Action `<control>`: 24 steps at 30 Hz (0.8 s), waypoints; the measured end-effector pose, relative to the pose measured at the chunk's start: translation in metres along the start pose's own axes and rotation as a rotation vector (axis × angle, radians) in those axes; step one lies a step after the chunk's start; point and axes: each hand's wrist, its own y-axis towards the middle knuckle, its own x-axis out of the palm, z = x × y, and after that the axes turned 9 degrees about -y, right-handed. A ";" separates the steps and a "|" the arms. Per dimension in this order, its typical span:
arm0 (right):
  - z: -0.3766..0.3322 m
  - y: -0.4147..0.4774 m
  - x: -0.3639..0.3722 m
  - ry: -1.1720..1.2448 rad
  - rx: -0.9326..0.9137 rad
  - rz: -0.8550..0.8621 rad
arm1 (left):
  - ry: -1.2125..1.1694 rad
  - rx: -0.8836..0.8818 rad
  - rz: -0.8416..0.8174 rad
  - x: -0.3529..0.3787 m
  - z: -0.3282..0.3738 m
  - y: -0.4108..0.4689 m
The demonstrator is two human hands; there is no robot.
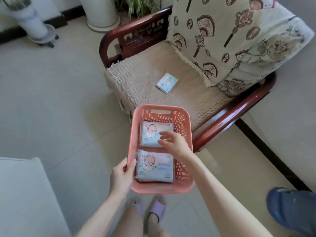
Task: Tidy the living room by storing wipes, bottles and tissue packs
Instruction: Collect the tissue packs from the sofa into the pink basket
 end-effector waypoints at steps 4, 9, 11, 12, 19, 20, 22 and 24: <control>-0.028 0.051 -0.020 0.034 -0.024 0.045 | -0.083 -0.022 0.073 -0.001 0.018 0.048; -0.054 0.124 -0.042 0.105 0.003 0.115 | -0.110 -0.046 0.068 -0.007 0.044 0.125; -0.060 0.142 -0.051 0.141 0.023 0.145 | -0.115 -0.058 0.077 -0.011 0.051 0.144; -0.068 0.169 -0.058 0.166 0.047 0.174 | -0.112 -0.065 0.069 -0.015 0.059 0.174; -0.084 0.269 -0.082 0.345 0.203 0.293 | -0.045 -0.098 0.028 -0.043 0.096 0.283; -0.082 0.282 -0.082 0.370 0.239 0.302 | -0.042 -0.101 0.031 -0.046 0.101 0.295; -0.075 0.306 -0.081 0.409 0.312 0.313 | -0.044 -0.111 0.033 -0.050 0.108 0.317; -0.065 0.327 -0.080 0.421 0.365 0.318 | -0.054 -0.120 0.050 -0.050 0.115 0.332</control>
